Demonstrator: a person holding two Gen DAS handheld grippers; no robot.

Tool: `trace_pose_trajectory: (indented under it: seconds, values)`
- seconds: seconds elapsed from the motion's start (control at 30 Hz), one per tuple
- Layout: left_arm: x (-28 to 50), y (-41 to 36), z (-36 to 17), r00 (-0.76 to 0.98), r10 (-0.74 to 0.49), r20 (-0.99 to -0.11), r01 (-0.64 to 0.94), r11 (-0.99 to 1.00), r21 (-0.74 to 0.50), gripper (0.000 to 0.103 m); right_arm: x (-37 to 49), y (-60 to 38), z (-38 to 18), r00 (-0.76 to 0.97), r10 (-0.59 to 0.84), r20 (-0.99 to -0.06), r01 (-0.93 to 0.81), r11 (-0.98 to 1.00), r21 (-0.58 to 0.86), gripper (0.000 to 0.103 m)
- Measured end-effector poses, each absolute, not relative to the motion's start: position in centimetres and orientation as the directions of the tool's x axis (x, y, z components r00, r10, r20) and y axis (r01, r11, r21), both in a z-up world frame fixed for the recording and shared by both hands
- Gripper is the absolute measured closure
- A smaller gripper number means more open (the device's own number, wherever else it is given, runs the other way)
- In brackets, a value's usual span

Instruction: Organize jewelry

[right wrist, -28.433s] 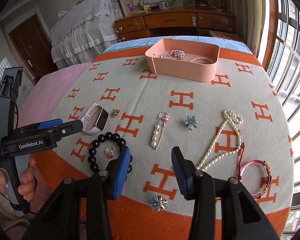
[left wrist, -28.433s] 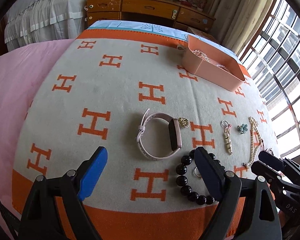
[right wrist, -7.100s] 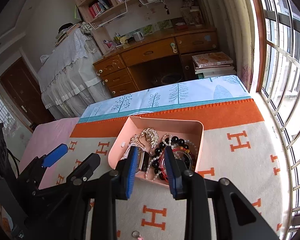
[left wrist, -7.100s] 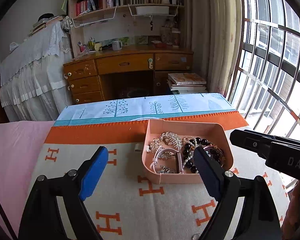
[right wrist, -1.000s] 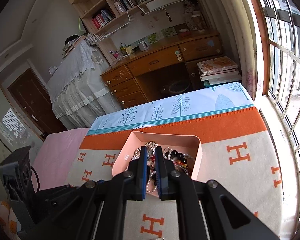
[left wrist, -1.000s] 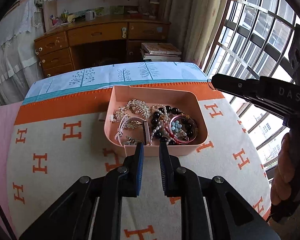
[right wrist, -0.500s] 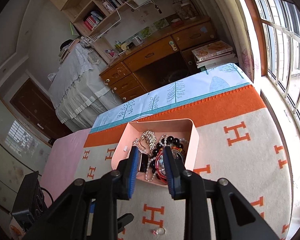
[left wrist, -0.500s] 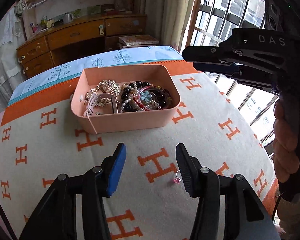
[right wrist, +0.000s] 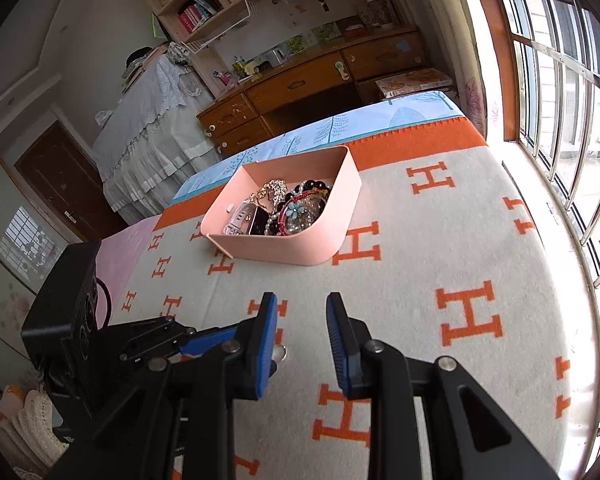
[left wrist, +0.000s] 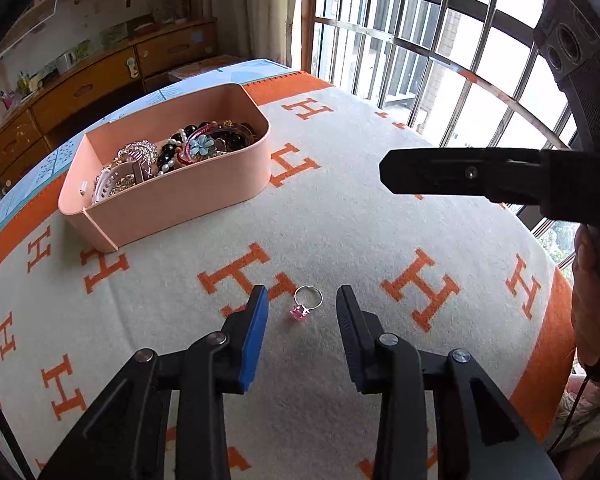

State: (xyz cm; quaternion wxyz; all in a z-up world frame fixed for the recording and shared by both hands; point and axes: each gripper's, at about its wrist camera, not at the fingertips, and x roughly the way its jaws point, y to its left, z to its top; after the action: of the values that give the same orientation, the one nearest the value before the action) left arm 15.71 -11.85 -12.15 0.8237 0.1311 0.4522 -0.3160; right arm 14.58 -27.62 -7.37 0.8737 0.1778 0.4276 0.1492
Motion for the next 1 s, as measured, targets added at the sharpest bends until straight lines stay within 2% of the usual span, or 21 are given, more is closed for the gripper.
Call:
trace_pose_trajectory:
  seconds: [0.37, 0.6, 0.83, 1.0]
  values:
    - [15.7, -12.0, -13.1, 0.383, -0.380, -0.842, 0.639, 0.767, -0.056, 0.095, 13.0, -27.7, -9.3, 0.571, 0.414, -0.709, -0.102, 0.892, 0.439, 0.077]
    - [16.0, -11.4, -11.9, 0.420, -0.383, -0.823, 0.601, 0.797, -0.064, 0.095, 12.8, -27.6, -9.8, 0.571, 0.415, -0.708, -0.098, 0.891, 0.443, 0.077]
    - [18.5, -9.7, -6.0, 0.536, -0.383, -0.753, 0.526, 0.849, -0.057, 0.095, 12.5, -27.4, -9.7, 0.575, 0.418, -0.703, -0.107, 0.891, 0.442, 0.077]
    - [21.6, -8.5, -1.9, 0.611, -0.332, -0.719, 0.445, 0.895, -0.036, 0.095, 12.4, -26.9, -8.1, 0.594, 0.416, -0.688, -0.129, 0.894, 0.429, 0.077]
